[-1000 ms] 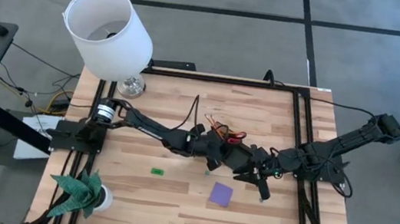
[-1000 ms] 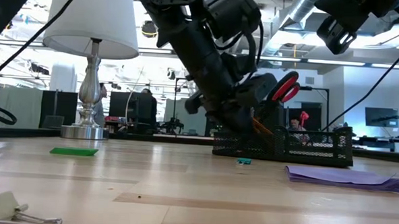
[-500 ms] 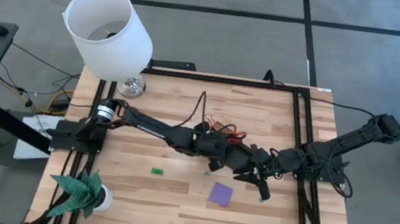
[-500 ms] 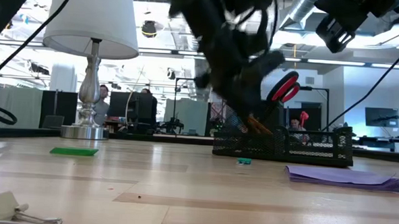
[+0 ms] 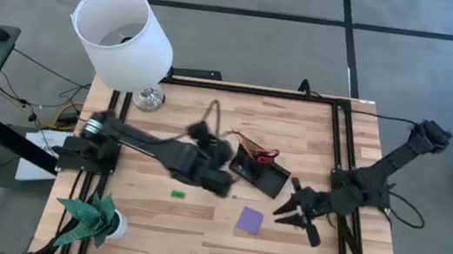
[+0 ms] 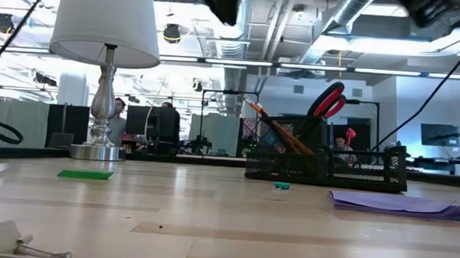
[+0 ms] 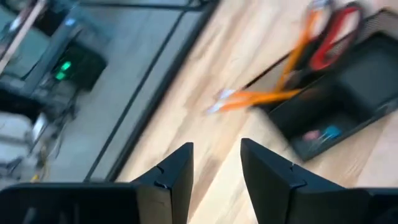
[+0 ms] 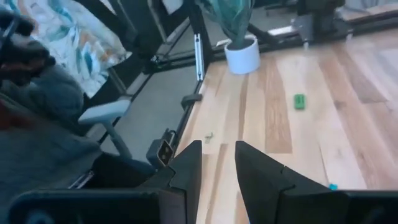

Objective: Pick and place office supplies into organizer
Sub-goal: Put the blue binder clip into the black desk organizer

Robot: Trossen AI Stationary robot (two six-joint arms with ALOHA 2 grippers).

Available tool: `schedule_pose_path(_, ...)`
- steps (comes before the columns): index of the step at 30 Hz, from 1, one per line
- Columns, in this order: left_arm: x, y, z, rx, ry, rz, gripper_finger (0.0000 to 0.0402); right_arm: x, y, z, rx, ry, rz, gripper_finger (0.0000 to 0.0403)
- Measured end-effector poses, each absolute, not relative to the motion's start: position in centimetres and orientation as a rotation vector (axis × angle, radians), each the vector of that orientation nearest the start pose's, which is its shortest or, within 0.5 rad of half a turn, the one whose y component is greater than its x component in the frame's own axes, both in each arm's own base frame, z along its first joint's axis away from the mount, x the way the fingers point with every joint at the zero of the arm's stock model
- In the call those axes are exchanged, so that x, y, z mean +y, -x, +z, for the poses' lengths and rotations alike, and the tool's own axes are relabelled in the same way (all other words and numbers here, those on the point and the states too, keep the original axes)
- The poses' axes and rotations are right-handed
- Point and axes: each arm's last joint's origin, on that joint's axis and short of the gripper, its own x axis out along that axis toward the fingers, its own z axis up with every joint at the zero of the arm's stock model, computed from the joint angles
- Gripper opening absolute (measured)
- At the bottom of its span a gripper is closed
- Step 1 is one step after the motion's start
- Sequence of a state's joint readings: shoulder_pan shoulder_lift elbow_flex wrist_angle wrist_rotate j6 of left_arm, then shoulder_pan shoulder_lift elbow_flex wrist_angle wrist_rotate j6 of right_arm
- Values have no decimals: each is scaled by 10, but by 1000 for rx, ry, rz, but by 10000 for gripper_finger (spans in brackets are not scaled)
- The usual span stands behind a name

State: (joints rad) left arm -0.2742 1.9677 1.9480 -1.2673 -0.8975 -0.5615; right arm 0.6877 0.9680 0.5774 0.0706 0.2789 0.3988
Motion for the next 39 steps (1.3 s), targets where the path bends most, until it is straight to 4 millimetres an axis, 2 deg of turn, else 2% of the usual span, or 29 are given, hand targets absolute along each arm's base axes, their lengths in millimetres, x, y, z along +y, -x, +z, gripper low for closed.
schedule_pose_path(3,-87,-343,346,865,-195,881,128,137,-154,255,335,-249,265,93)
schedule_pose_path(5,-90,-319,360,785,-158,949,128,142,-145,252,336,-277,162,93)
schedule_pose_path(9,-89,-281,370,669,-109,938,128,147,-131,243,324,-368,-17,93)
schedule_pose_path(11,-83,-263,359,617,-67,974,128,151,-128,237,323,-411,-60,93)
schedule_pose_path(17,-61,-217,294,528,91,1050,128,165,-132,219,356,-597,-125,93)
schedule_pose_path(20,-56,-204,263,491,155,1018,128,171,-137,206,461,-787,-137,92)
schedule_pose_path(24,-51,-192,236,443,195,980,128,174,-146,184,662,-979,-205,80)
schedule_pose_path(28,-46,-181,225,448,205,968,128,173,-149,162,1035,-1177,-314,64)
schedule_pose_path(31,-44,-176,222,453,220,965,128,171,-151,157,1286,-1243,-319,59)
schedule_pose_path(33,-44,-175,221,454,219,965,128,167,-154,160,1335,-1280,-307,59)
schedule_pose_path(36,-44,-175,220,457,217,966,128,157,-160,168,1316,-1316,-297,59)
schedule_pose_path(39,-44,-175,220,460,212,964,128,141,-159,170,1332,-1315,-395,59)
